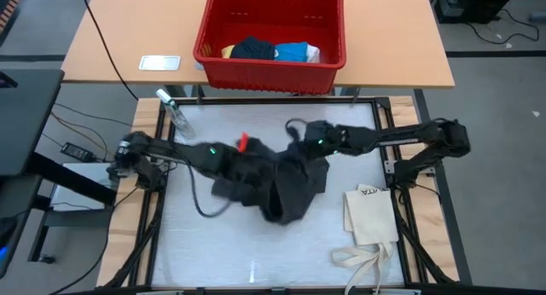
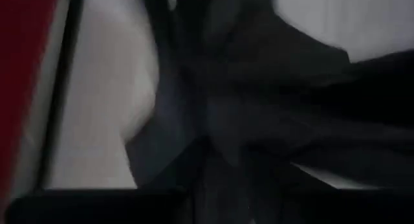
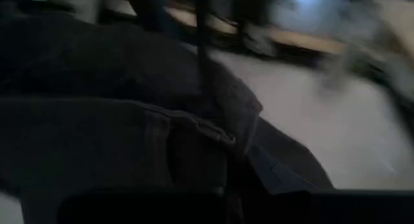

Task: Fold laundry
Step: Fold the dark blue shorts

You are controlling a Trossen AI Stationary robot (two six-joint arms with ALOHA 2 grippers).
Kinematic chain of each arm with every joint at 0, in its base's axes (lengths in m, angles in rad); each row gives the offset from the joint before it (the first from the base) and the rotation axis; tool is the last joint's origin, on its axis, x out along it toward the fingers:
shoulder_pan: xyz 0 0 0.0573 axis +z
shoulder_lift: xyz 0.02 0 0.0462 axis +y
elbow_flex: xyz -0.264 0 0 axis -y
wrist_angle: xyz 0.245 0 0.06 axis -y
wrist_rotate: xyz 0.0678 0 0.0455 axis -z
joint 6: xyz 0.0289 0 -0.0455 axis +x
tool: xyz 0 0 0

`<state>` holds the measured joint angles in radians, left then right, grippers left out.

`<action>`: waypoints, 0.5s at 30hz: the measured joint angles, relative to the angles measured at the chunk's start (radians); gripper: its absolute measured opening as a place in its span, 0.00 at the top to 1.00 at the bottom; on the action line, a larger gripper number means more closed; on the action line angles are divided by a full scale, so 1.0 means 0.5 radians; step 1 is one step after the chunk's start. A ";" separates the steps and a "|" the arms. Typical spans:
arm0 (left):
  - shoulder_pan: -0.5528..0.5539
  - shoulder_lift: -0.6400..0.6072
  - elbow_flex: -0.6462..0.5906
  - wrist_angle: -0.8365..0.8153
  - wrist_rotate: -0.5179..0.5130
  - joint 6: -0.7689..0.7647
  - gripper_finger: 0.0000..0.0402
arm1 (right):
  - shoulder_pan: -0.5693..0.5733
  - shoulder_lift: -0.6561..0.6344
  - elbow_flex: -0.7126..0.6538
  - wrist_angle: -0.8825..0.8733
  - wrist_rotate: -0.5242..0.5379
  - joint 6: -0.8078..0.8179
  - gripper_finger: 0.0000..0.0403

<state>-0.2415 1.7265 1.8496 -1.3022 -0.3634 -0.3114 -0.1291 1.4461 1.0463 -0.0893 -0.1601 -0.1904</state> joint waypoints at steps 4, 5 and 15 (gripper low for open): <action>0.011 -0.204 0.005 -0.170 -0.057 -0.386 0.66 | -0.072 -0.231 -0.005 -0.130 0.486 0.142 0.95; 0.015 -0.258 -0.006 -0.259 -0.128 -0.460 0.63 | -0.078 -0.298 -0.005 -0.167 0.563 0.178 0.95; 0.147 -0.541 -0.025 -0.202 -0.597 -0.544 0.36 | -0.097 -0.810 -0.004 -0.254 0.654 0.519 0.95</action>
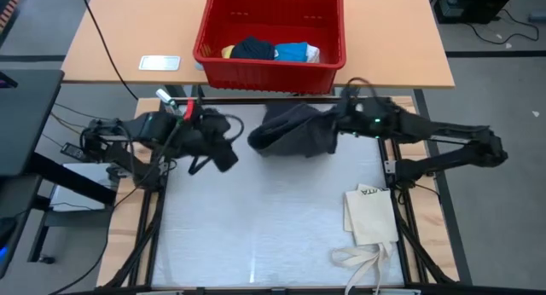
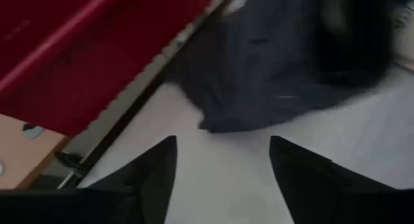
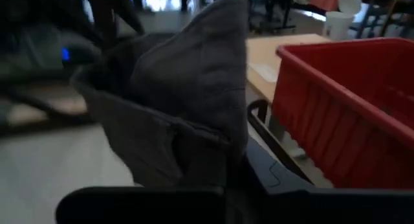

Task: Fold laundry
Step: Fold the dark blue shorts

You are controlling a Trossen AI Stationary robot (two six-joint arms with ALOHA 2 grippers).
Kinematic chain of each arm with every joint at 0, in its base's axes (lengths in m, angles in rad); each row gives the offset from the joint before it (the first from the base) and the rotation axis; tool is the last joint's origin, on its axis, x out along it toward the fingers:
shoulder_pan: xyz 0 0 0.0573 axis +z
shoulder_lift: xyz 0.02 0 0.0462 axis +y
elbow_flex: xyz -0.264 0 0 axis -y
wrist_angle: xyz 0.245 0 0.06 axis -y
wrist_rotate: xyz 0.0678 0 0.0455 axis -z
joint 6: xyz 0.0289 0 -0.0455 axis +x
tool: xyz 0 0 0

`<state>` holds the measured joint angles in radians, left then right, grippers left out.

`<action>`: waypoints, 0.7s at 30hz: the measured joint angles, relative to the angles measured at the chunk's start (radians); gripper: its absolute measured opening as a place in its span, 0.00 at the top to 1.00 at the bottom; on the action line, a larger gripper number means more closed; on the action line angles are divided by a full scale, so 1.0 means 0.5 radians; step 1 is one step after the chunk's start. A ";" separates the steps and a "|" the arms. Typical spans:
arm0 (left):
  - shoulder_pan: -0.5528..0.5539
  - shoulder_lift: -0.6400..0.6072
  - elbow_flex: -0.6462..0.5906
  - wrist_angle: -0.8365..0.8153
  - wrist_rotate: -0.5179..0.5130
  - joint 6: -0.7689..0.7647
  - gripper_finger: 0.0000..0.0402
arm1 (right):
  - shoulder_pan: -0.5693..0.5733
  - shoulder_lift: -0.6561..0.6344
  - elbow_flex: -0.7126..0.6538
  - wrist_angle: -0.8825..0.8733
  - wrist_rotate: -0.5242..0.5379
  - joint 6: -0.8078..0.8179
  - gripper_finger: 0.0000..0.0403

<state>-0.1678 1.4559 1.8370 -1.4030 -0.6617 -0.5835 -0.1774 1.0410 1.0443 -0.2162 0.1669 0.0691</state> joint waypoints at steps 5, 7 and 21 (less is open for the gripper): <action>0.097 0.025 0.000 0.133 0.090 0.239 0.23 | -0.002 -0.162 0.001 0.034 0.192 0.266 0.95; 0.132 0.060 0.000 0.270 0.182 0.402 0.19 | -0.002 -0.197 0.001 0.035 0.270 0.326 0.95; 0.273 0.344 -0.001 1.260 0.649 0.914 0.11 | -0.058 -0.238 0.002 0.044 0.458 0.605 0.95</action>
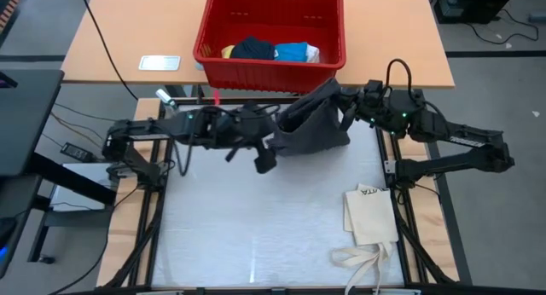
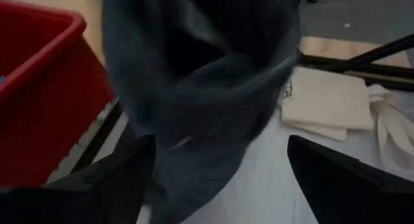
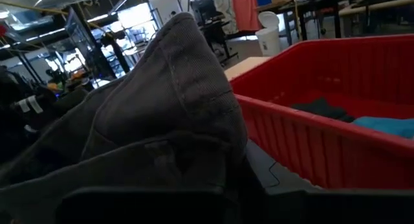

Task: Fold laundry
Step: Fold the dark blue shorts

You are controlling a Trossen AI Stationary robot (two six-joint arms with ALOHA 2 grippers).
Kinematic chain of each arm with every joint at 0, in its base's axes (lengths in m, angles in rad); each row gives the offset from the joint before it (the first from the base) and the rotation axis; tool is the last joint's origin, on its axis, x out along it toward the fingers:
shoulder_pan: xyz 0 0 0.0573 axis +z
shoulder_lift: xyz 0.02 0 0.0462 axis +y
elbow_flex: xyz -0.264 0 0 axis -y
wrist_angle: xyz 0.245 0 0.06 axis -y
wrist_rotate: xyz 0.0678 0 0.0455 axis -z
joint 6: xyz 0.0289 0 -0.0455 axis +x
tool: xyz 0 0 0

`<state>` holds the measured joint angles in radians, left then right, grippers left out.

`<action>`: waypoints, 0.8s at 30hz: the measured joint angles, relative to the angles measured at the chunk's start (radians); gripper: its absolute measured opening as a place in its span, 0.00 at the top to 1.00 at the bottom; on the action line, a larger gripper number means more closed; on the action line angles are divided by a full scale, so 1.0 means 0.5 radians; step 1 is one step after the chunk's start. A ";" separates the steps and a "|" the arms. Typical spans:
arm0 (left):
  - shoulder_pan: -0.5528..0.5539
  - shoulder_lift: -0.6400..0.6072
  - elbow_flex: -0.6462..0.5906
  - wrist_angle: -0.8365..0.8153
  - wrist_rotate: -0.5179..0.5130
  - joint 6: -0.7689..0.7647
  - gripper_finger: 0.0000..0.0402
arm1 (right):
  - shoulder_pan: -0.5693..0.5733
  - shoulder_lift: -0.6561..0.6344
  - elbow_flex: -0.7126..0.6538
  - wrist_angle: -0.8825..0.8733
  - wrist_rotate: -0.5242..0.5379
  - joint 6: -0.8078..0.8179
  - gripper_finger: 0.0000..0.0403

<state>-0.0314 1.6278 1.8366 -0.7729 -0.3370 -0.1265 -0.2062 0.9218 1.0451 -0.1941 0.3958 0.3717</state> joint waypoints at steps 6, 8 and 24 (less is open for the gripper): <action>0.080 0.109 -0.002 0.221 -0.012 0.157 0.14 | 0.018 -0.005 0.000 0.043 -0.130 0.002 0.95; 0.104 0.105 -0.002 0.302 -0.019 0.218 0.22 | 0.017 -0.017 0.000 0.041 -0.210 0.018 0.95; 0.333 -0.179 0.002 0.261 0.139 0.546 0.85 | -0.179 -0.092 0.001 0.018 -0.455 -0.056 0.95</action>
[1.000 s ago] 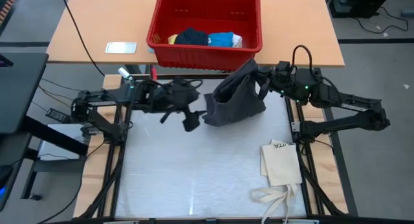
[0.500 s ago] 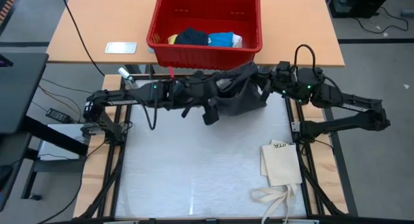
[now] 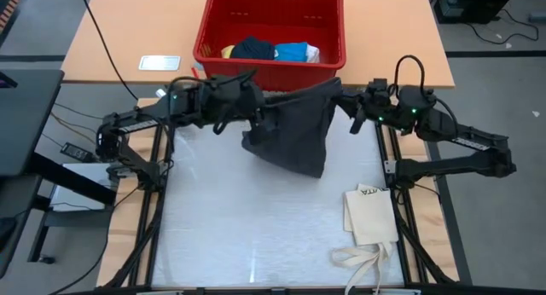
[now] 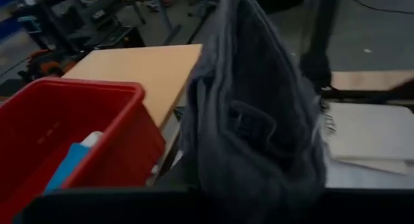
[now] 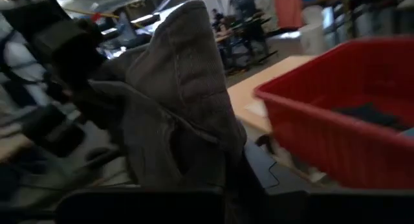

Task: Fold laundry
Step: Fold the dark blue shorts

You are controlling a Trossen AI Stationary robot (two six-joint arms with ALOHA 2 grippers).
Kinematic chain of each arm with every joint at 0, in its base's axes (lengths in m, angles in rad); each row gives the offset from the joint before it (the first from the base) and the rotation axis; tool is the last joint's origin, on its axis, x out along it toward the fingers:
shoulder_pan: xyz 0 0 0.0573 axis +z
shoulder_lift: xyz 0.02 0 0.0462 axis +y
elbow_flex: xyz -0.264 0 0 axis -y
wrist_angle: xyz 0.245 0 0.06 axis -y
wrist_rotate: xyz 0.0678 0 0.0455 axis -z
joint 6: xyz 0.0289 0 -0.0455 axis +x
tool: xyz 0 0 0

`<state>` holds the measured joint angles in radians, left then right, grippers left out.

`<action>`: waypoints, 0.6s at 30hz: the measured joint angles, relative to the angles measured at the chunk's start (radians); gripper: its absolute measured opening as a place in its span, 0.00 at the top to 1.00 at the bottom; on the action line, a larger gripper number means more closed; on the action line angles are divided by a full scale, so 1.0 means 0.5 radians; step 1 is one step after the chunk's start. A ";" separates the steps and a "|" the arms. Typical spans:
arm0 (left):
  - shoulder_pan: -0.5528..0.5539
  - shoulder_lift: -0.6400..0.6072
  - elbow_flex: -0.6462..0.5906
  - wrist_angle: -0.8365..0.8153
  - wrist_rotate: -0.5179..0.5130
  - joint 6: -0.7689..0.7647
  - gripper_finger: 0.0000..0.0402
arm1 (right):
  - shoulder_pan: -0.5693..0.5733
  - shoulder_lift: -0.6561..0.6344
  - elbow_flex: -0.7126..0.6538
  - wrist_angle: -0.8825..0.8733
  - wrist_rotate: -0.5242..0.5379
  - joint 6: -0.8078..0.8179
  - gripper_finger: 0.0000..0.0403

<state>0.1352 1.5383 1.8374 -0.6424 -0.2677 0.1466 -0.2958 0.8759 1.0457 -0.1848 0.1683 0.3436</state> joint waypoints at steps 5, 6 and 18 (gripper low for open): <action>0.115 -0.001 -0.001 0.142 -0.107 0.243 0.83 | -0.172 0.094 0.049 0.196 -0.047 -0.382 0.95; 0.133 -0.001 0.000 0.202 -0.125 0.328 0.83 | -0.194 0.119 0.099 0.200 -0.053 -0.434 0.95; 0.016 -0.009 0.303 -0.384 -0.169 -0.116 0.80 | 0.047 0.391 0.584 -0.489 -0.137 -0.330 0.95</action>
<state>0.1431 1.5340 1.9887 -0.8345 -0.3521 0.0887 -0.2722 1.0712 1.3377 -0.4295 0.0997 0.1784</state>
